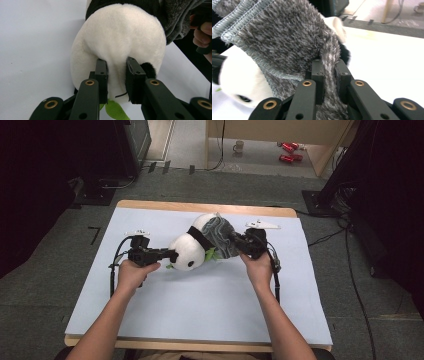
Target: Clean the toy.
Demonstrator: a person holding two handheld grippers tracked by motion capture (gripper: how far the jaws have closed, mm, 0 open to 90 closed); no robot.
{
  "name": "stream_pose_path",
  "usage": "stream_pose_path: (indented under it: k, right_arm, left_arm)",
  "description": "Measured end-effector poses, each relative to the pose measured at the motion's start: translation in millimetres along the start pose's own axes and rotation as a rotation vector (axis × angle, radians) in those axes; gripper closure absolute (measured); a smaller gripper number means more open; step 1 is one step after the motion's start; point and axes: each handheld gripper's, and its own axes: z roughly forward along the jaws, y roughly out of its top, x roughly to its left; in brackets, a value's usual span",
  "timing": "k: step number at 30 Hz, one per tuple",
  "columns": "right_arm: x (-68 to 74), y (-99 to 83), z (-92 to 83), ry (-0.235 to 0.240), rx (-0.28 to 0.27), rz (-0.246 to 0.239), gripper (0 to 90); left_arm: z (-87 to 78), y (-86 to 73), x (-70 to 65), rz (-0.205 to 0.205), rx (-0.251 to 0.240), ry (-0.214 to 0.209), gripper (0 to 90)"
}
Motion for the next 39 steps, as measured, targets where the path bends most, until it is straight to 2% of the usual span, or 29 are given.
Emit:
stream_pose_path:
  k: [3, 6, 9, 12, 14, 18, 25, 29, 35, 37, 39]
  right_arm:
    - [-9.5, 0.3, -4.0, -0.028, -0.008, 0.014, 81.7]
    - [-17.8, 1.0, -8.5, -0.078, -0.016, 0.019, 81.8]
    - [-29.2, 0.8, -15.4, -0.097, -0.027, 0.062, 81.9]
    - [-32.7, 4.6, -27.1, -0.078, -0.071, 0.087, 81.9]
    - [-28.0, 9.4, -33.9, -0.053, -0.1, 0.08, 81.8]
    - [-9.0, 18.4, -39.8, 0.004, -0.13, 0.038, 81.9]
    - [37.7, 23.8, -33.0, 0.15, -0.112, -0.03, 82.1]
    - [69.6, 20.2, -23.3, 0.229, -0.072, -0.08, 82.2]
    - [110.0, 9.0, -10.5, 0.335, -0.013, -0.147, 82.1]
    - [121.8, 2.7, -3.6, 0.374, 0.014, -0.166, 82.2]
    - [130.4, -5.9, 6.1, 0.393, 0.053, -0.184, 82.1]
  left_arm:
    - [-0.3, 0.0, 1.1, -0.007, -0.004, -0.001, 74.7]
    - [-1.0, 0.0, 1.5, -0.006, -0.002, 0.0, 74.7]
    - [-1.4, -0.2, 1.4, -0.008, -0.003, 0.003, 74.7]
    - [-1.4, -0.1, 1.9, -0.012, -0.005, 0.004, 74.6]
    - [-1.4, 0.0, 2.1, -0.018, -0.008, 0.004, 74.5]
    - [-1.5, -0.2, 1.5, -0.016, -0.006, 0.006, 74.5]
    - [-1.5, -0.1, 2.1, -0.026, -0.011, 0.004, 74.5]
    - [-1.6, -0.1, 2.2, -0.02, -0.009, 0.005, 74.4]
    - [-1.6, -0.1, 2.2, -0.024, -0.011, 0.005, 74.4]
    - [-1.8, -0.1, 2.3, -0.024, -0.01, 0.006, 74.4]
    - [-1.7, -0.2, 2.1, -0.025, -0.011, 0.006, 74.4]
